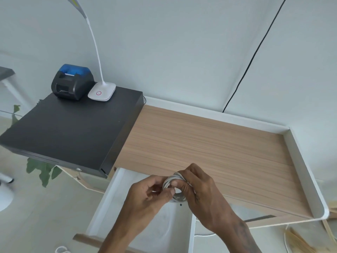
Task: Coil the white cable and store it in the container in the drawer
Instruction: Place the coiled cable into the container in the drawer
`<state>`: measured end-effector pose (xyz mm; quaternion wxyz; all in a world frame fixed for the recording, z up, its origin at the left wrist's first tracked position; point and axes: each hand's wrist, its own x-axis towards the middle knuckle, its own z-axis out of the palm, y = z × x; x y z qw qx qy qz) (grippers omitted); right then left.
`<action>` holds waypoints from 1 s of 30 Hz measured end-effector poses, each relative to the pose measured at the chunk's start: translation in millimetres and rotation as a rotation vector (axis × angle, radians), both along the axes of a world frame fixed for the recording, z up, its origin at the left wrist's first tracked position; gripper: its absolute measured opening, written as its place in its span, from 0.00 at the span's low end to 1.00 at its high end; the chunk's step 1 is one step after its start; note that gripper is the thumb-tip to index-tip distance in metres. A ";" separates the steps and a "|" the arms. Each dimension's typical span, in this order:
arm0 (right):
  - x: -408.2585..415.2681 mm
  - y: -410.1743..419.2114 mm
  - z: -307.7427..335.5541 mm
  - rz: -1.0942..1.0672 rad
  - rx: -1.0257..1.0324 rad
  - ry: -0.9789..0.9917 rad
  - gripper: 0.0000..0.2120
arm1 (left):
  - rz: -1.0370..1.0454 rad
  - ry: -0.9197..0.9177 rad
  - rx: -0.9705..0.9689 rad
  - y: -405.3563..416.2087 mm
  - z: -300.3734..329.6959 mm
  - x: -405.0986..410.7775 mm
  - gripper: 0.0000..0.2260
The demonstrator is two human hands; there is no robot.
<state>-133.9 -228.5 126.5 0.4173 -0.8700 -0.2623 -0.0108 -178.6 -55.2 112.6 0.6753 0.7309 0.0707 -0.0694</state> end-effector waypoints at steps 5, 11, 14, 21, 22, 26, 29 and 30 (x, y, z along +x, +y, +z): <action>-2.9 34.4 -0.5 -0.050 0.019 0.060 0.12 | 0.056 0.128 -0.196 26.3 -9.0 6.9 0.15; -2.8 88.0 8.7 -0.068 0.075 0.173 0.18 | -0.198 0.281 -0.551 83.0 -11.1 18.7 0.17; -2.0 109.9 10.6 -0.083 0.079 0.195 0.21 | -0.248 0.276 -0.634 104.1 -13.7 24.0 0.20; -9.5 145.5 -1.5 -0.317 0.314 0.435 0.22 | -0.320 0.227 -0.709 134.5 -13.2 27.7 0.13; -11.4 148.6 -4.3 -0.360 0.330 0.466 0.23 | -0.333 0.186 -0.591 135.9 -13.2 27.0 0.12; -20.5 156.8 -11.6 -0.498 0.258 0.363 0.25 | -0.304 0.076 -0.258 130.4 -15.3 17.7 0.13; -22.0 153.1 -12.4 -0.537 0.288 0.369 0.26 | -0.195 0.016 -0.205 125.8 -18.5 12.9 0.15; -23.6 151.1 -13.0 -0.526 0.282 0.380 0.26 | -0.166 -0.017 -0.176 126.4 -20.1 12.8 0.12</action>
